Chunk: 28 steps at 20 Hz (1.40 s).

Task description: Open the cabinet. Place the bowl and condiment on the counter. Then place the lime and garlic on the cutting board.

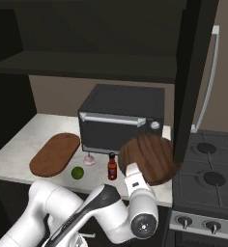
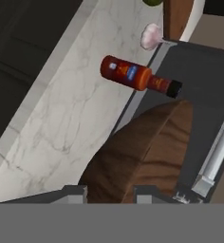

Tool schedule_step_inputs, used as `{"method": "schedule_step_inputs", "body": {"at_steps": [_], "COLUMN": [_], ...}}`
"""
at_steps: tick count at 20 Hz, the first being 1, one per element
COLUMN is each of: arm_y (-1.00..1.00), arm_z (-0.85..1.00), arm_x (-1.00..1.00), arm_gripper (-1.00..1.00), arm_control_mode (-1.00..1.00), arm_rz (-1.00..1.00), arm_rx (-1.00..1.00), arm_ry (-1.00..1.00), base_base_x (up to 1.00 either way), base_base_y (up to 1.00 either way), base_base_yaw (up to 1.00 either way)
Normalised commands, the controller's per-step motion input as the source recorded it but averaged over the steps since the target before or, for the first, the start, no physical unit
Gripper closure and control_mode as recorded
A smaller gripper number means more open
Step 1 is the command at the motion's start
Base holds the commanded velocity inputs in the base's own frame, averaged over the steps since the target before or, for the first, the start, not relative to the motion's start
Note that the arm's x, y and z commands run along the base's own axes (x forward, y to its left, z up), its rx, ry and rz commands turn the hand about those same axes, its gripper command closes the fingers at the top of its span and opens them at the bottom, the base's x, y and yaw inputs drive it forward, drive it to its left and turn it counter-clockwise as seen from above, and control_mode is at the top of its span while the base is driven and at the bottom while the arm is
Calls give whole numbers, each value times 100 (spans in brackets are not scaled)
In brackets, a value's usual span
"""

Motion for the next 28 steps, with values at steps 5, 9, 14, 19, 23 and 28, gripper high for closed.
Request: {"method": "schedule_step_inputs", "body": {"at_steps": [5,9,14,19,23,28], "arm_y": [-16,-14,-15,-4,-5,-6], "arm_z": [-22,-21,-19,-22,-27,-23], "arm_x": [0,0,1,8,10,16], "arm_gripper": [100,100,100,100,100,100], "arm_control_mode": [-100,-100,-100,-100,-100,-100], "arm_rz": [0,0,0,0,0,0], "arm_rx": [0,0,0,0,0,0], "arm_ry": [0,0,3,8,6,3], "base_base_x": [0,0,0,0,0,0], "base_base_y": [0,0,0,0,0,0], "base_base_yaw": [0,0,0,0,0,0]}}
